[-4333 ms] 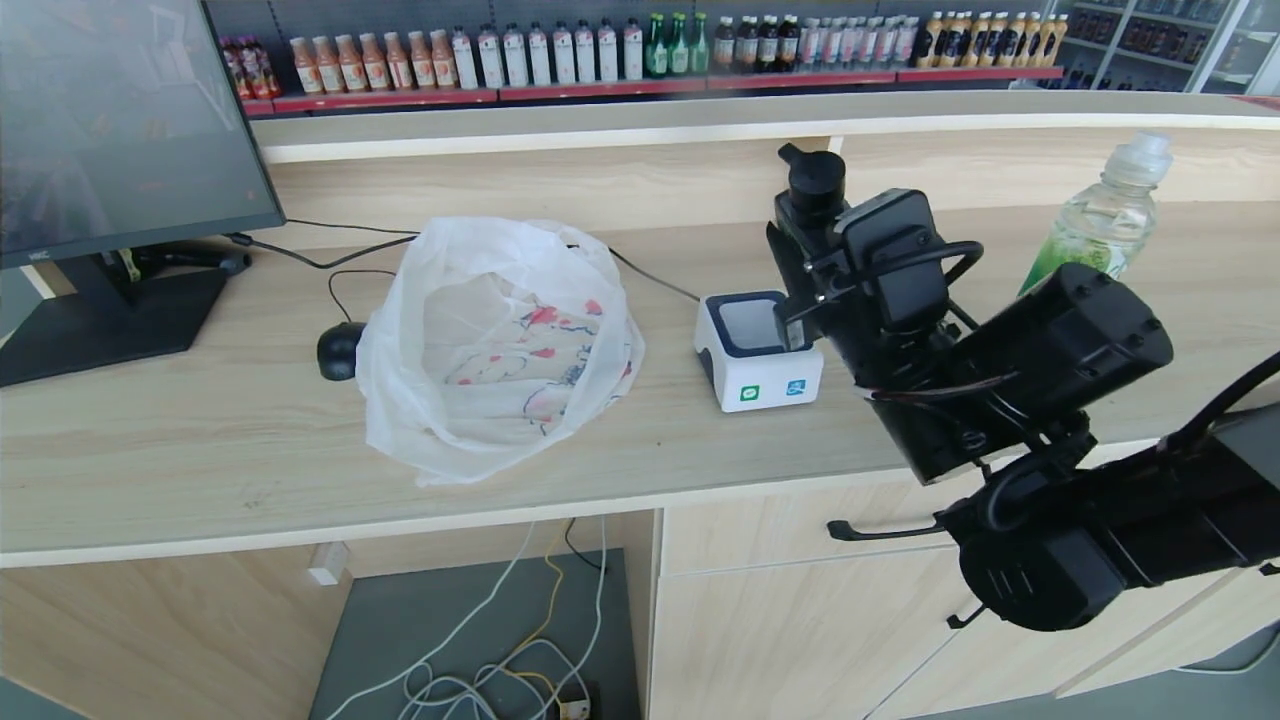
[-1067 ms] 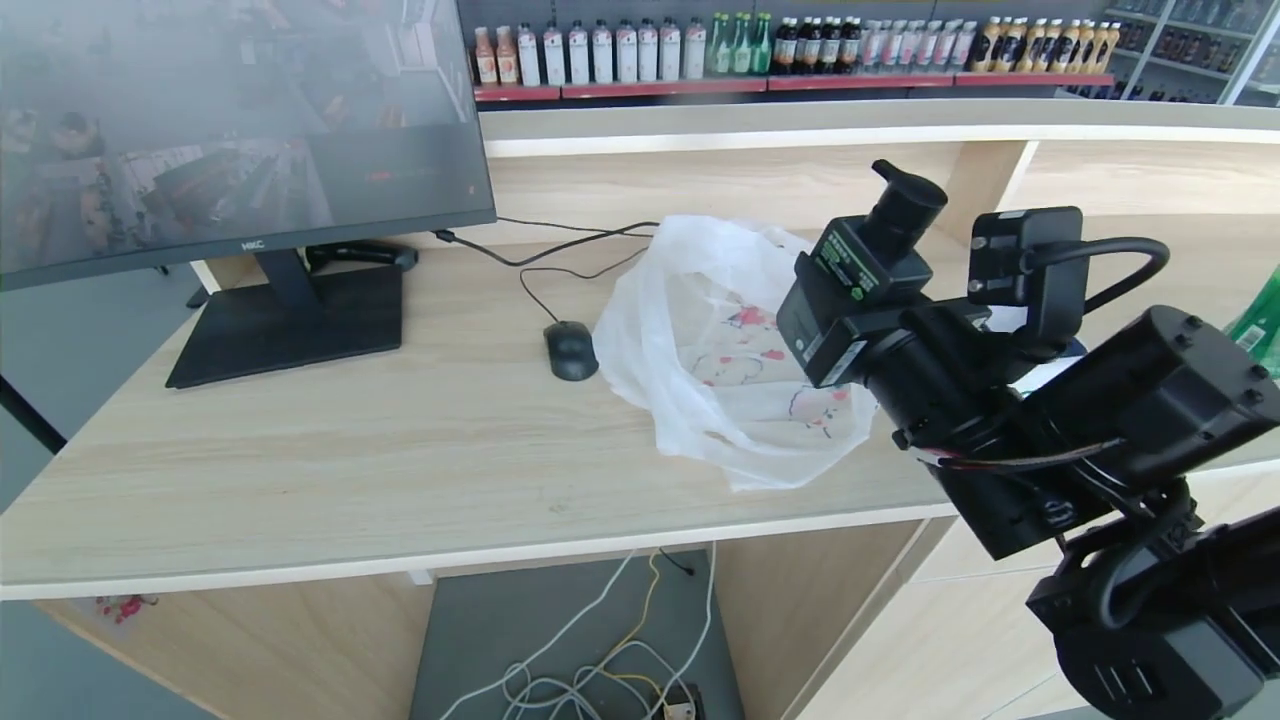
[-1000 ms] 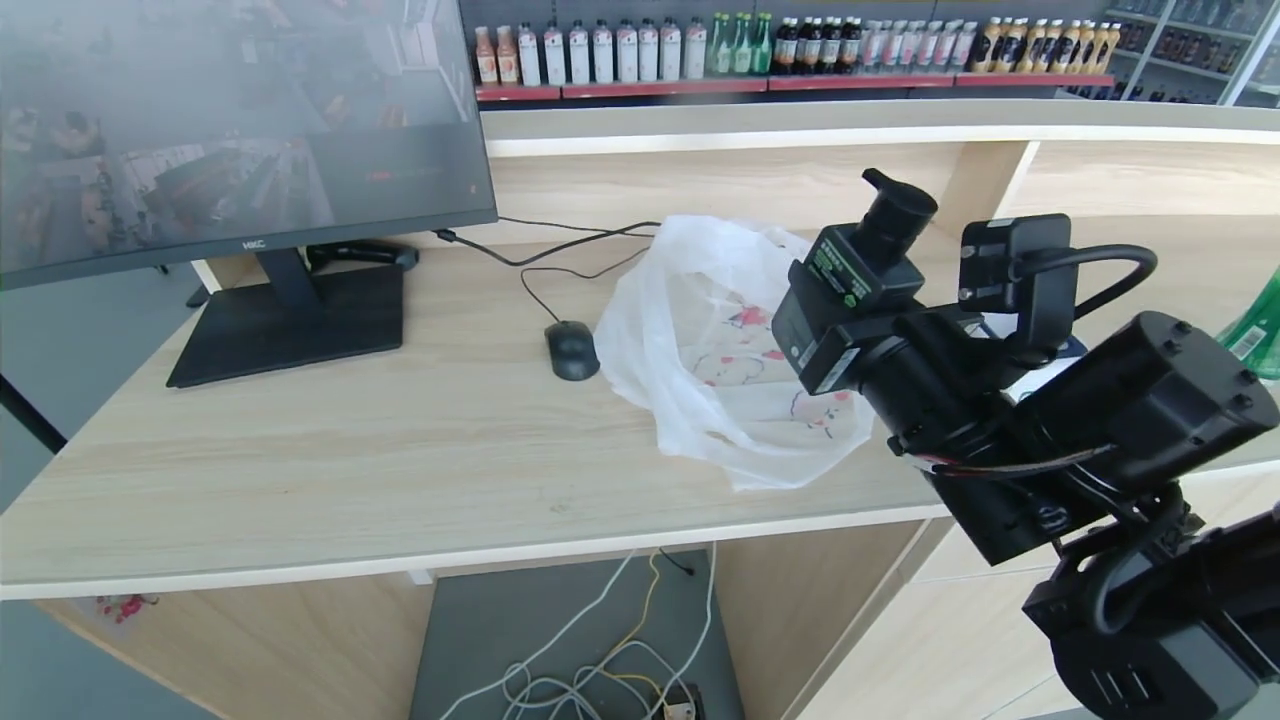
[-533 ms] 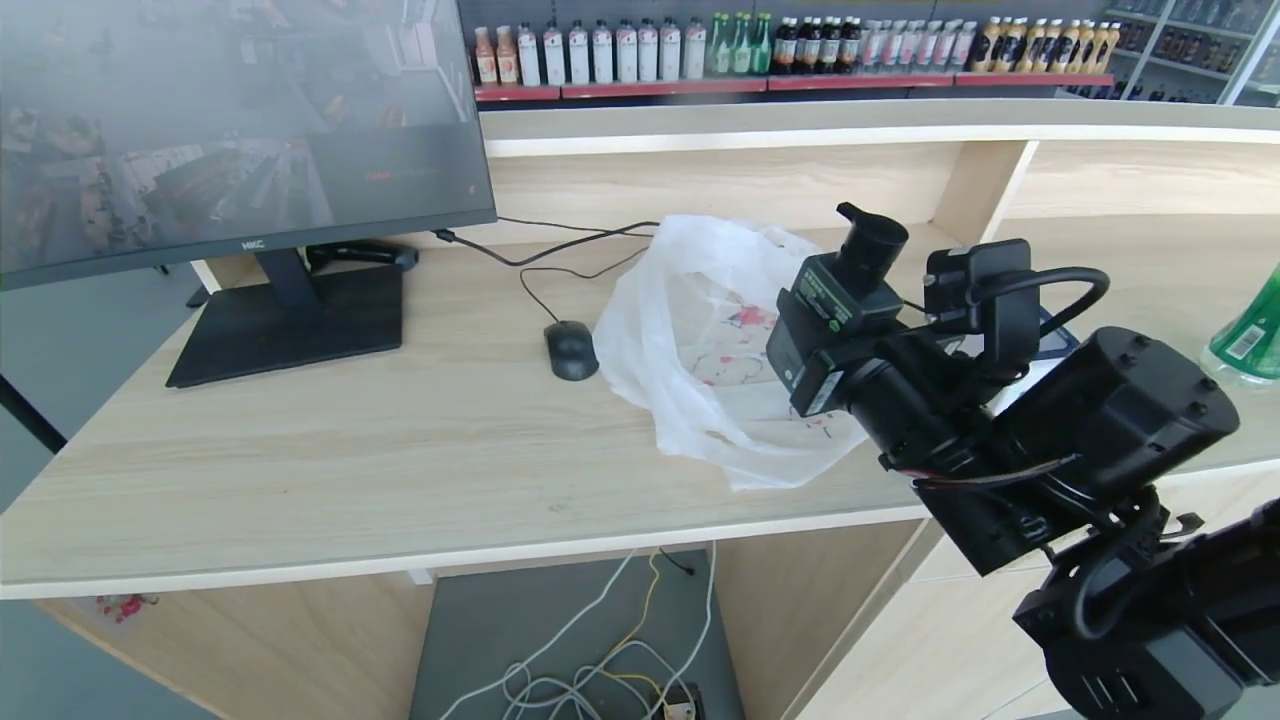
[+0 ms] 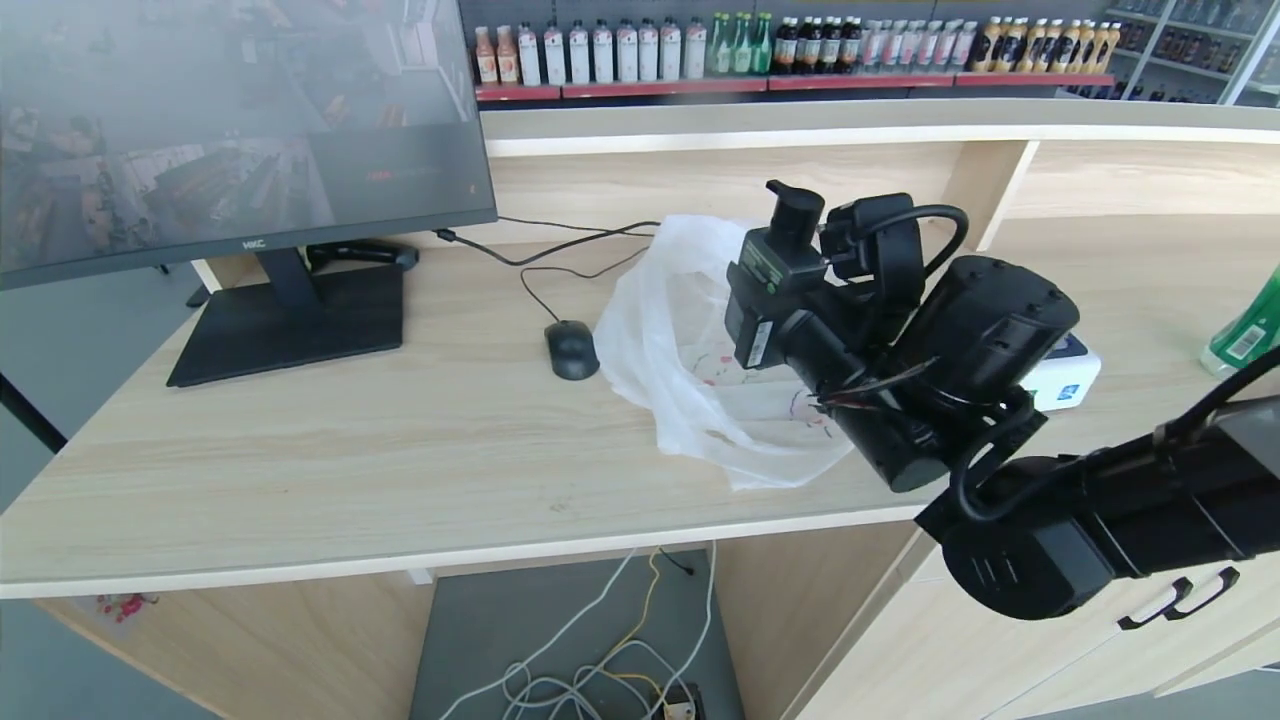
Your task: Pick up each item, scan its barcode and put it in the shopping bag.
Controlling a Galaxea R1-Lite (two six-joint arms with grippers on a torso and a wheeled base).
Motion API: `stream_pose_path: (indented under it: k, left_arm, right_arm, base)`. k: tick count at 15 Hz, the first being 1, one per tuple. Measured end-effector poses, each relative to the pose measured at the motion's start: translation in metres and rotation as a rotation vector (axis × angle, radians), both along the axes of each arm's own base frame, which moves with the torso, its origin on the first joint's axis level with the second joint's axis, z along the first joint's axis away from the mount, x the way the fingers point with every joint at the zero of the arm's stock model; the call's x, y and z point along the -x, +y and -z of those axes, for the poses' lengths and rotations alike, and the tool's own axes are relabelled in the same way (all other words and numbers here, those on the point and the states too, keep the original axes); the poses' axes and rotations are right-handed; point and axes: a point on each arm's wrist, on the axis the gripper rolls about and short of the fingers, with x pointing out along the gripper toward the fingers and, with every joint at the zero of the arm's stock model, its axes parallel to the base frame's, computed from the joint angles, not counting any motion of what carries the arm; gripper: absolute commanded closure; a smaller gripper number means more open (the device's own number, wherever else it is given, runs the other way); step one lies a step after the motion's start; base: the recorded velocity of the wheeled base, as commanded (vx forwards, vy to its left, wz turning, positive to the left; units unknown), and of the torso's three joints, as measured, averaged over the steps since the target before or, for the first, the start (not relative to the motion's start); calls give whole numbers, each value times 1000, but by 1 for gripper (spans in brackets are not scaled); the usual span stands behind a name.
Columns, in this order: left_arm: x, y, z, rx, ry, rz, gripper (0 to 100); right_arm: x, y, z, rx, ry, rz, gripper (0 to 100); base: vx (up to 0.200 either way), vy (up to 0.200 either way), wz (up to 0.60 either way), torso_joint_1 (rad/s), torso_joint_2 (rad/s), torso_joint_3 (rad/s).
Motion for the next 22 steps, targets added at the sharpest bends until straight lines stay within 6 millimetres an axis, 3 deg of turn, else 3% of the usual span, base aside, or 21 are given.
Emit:
stream_pose_path:
  k: [5,12,17,22]
  left_arm:
    - [0,0,0,0,0,0,0]
    - [0,0,0,0,0,0,0]
    - [0,0,0,0,0,-1,0]
    - [0,0,0,0,0,0,0]
  right_arm:
    - [-31,17,2,-12,-17,10,100]
    - [-74,14,16,-9,-14,64,100]
    - [-93,24,37,-2,-3,67,100]
    - [-100,28,54,11,19,68,100]
  base:
    - [0,0,0,0,0,0]
    - [0,0,0,0,0,0]
    - [0,0,0,0,0,0]
    - [0,0,0,0,0,0]
